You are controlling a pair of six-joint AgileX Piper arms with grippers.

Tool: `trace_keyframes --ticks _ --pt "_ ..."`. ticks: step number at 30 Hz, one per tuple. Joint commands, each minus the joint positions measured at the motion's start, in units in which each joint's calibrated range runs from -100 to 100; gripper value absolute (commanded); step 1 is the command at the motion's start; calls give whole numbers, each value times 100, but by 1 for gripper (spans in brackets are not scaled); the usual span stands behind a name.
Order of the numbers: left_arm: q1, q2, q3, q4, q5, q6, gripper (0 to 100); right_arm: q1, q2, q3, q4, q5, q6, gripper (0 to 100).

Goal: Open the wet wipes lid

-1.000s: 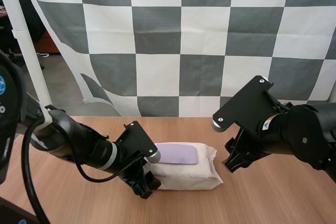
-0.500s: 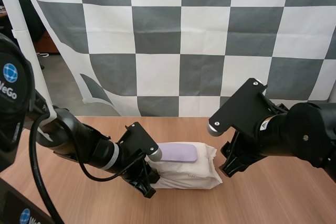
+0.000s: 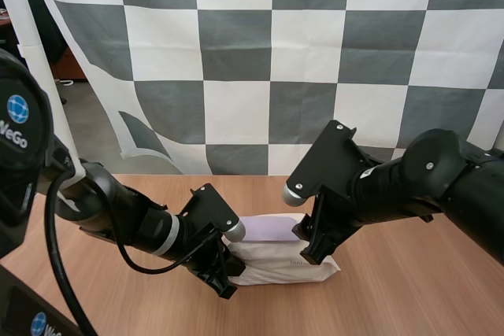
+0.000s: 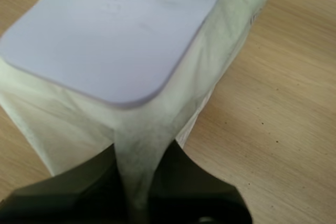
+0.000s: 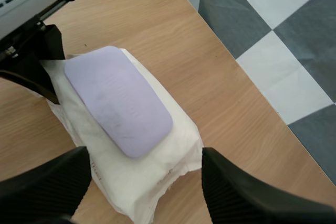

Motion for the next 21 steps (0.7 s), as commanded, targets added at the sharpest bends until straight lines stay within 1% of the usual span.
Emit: trace_keyframes --ticks 1,6,10,15,21 --pt "0 2 -56 -1 220 74 0 -3 233 -1 95 -28 -708 100" --pt "0 2 -241 -86 593 74 0 8 455 -1 133 -290 -995 100" --pt "0 2 -369 -123 614 74 0 176 485 -1 170 -329 -1017 100" --pt "0 2 -396 -123 614 74 0 425 485 -1 159 -675 -1017 100" --pt "0 2 -396 -123 816 74 0 500 915 -1 82 -1021 -1017 100"
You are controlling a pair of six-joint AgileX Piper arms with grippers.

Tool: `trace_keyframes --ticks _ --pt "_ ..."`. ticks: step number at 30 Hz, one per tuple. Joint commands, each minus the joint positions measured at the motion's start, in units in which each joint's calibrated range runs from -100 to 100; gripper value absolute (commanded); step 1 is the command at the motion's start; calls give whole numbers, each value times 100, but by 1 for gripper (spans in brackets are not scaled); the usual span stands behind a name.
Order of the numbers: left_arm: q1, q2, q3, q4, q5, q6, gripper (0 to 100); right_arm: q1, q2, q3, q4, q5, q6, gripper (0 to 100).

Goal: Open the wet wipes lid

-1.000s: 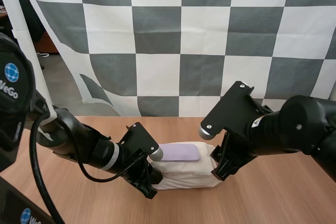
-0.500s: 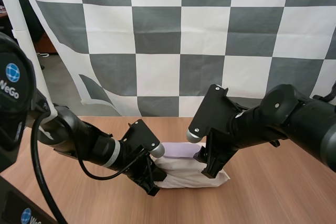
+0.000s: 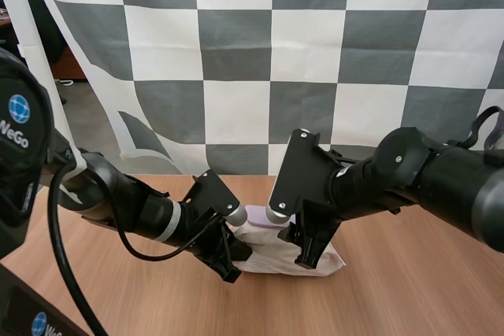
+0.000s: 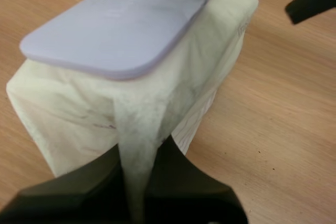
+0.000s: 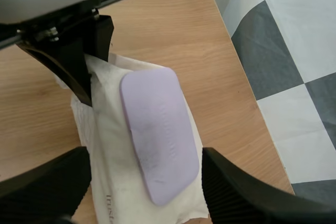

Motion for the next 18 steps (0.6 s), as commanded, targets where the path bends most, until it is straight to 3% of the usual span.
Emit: trace_keyframes --ticks 1,12,18 --pt "0 2 -2 -3 9 74 0 4 195 -1 -31 -204 -2 100" --pt "0 2 -2 8 6 74 0 4 556 -1 54 -780 -424 100" --pt "0 2 -2 55 71 74 0 4 556 -1 177 -780 -491 53"
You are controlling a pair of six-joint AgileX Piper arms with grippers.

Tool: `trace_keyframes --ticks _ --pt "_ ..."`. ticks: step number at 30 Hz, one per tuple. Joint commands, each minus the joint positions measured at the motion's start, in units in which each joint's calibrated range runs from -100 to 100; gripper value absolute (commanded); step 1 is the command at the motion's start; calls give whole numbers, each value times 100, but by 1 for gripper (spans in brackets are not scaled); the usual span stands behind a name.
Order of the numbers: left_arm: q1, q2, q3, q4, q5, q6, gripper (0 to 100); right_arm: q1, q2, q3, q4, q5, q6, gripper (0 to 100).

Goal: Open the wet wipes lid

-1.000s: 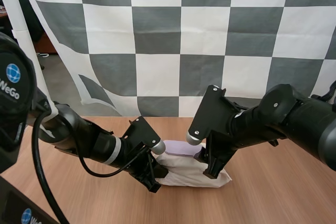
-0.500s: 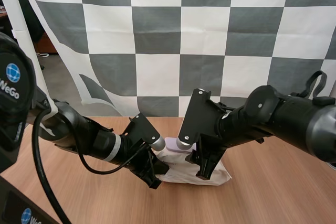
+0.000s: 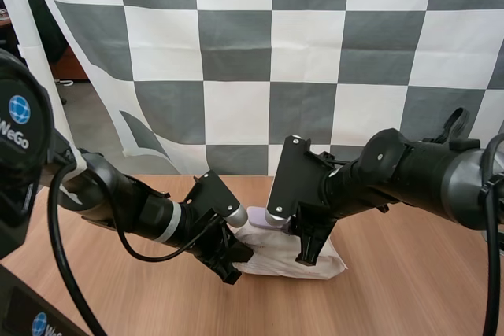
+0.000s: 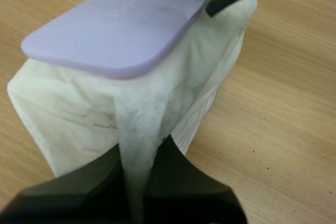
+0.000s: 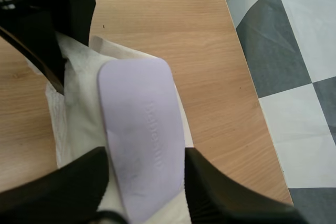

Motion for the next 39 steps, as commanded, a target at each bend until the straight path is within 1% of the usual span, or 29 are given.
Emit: trace_keyframes --ticks 1,3,7,8,10,13,14,15,20,23,25,29,34,36,38,39 --pt "0 2 -2 8 69 74 0 4 -8 -1 118 -3 -1 48" --pt "0 2 -2 8 139 74 0 4 -8 -1 182 -3 -55 44" --pt "0 2 -2 27 158 74 0 4 -8 -1 182 136 -55 45" --pt "0 2 -2 32 158 74 0 4 -8 -1 157 248 -55 47" --pt "0 2 -2 30 143 74 0 4 -8 -1 70 473 -46 58" --pt "0 2 -2 30 143 74 0 4 -8 -1 55 554 -11 88" --pt "0 2 -2 41 142 74 0 4 -8 -1 55 554 -11 94" --pt "0 2 -2 46 142 74 0 4 -8 -1 55 554 -11 97" --pt "0 2 -2 56 158 74 0 4 -8 -1 102 352 -40 97" --pt "0 2 -2 68 158 74 0 4 -8 -1 188 245 -159 97" --pt "0 2 -2 68 158 74 0 4 6 -1 275 227 -262 95" --pt "0 2 -2 68 158 74 0 4 258 -1 344 156 -296 93" --pt "0 2 -2 68 158 74 0 4 583 -1 353 -257 -403 93" --pt "0 2 -2 68 158 74 0 4 571 -1 353 -258 -403 89" --pt "0 2 -2 68 158 74 0 4 571 -1 353 -240 -403 82" --pt "0 2 -2 68 158 74 0 4 571 -1 353 -217 -403 76"
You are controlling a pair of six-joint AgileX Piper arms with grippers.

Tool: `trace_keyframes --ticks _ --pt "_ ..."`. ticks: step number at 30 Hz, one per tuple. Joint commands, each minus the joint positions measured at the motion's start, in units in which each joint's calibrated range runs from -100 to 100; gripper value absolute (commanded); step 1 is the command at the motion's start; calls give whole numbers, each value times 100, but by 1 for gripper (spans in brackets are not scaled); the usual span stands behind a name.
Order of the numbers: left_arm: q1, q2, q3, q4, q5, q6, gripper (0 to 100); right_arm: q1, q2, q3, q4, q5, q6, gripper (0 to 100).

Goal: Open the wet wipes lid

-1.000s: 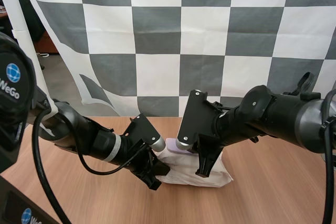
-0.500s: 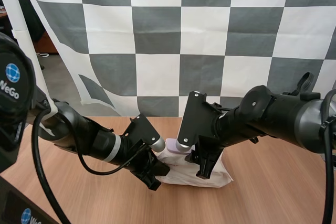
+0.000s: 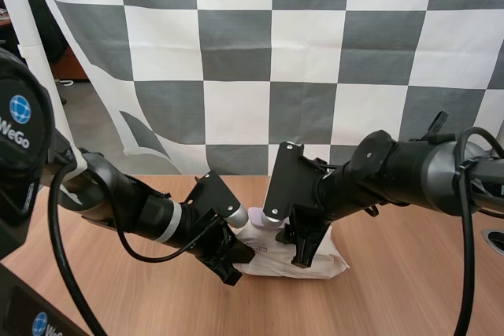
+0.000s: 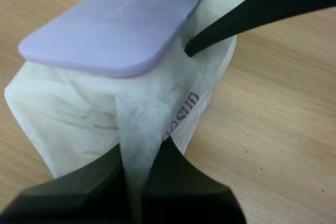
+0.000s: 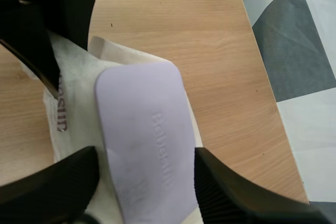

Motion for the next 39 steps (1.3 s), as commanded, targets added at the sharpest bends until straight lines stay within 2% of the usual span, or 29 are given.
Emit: trace_keyframes --ticks 1,4,9,12,18,19,31,39 --pt "0 2 -2 -1 10 74 0 4 1 -1 -4 67 -4 71" --pt "0 2 -2 49 10 74 0 4 -8 -1 -4 226 7 60" --pt "0 2 -2 49 10 74 0 4 -8 -1 -4 449 17 57" --pt "0 2 -2 49 10 74 0 4 -8 -1 -4 639 17 49" --pt "0 2 -2 62 -26 74 0 4 -8 -1 -4 716 28 4" --pt "0 2 -2 62 -26 74 0 4 -54 -1 -4 716 28 0" --pt "0 2 -2 97 -26 74 0 4 -360 -43 -4 173 -5 0" --pt "0 2 10 199 -9 74 0 4 -298 -599 215 291 5 0"
